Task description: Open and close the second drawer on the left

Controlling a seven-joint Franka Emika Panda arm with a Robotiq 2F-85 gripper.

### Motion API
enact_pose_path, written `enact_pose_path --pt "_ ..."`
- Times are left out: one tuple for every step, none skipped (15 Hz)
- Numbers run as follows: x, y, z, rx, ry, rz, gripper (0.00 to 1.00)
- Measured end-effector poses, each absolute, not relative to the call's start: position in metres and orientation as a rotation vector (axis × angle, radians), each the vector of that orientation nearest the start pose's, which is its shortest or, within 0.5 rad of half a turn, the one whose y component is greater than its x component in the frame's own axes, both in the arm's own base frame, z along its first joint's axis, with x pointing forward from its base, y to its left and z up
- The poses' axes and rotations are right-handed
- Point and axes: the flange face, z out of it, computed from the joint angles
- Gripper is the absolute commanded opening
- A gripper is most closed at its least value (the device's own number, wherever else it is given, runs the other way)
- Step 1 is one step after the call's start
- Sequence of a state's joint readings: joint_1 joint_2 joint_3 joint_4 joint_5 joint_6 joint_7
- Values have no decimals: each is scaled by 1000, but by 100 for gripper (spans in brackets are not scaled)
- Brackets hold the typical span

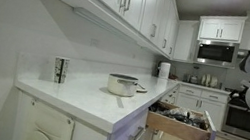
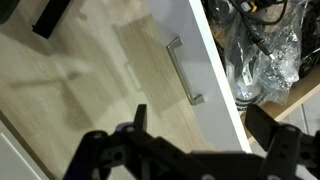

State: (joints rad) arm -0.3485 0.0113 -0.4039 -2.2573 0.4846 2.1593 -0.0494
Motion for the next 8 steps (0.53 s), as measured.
enact_pose_path --pt "387 -338 347 -2391 1326 -69 100" --pt "388 -340 342 -2371 1342 -63 100" --pt "389 -343 336 -2359 1356 -56 100" --pt "390 -345 331 -2355 1366 -45 100" --pt "390 -348 326 -2355 1375 -34 75" --pt "391 -352 321 -2355 1384 -24 74" --pt "391 -356 316 -2356 1394 -12 66" --pt "392 -359 311 -2358 1402 0 58"
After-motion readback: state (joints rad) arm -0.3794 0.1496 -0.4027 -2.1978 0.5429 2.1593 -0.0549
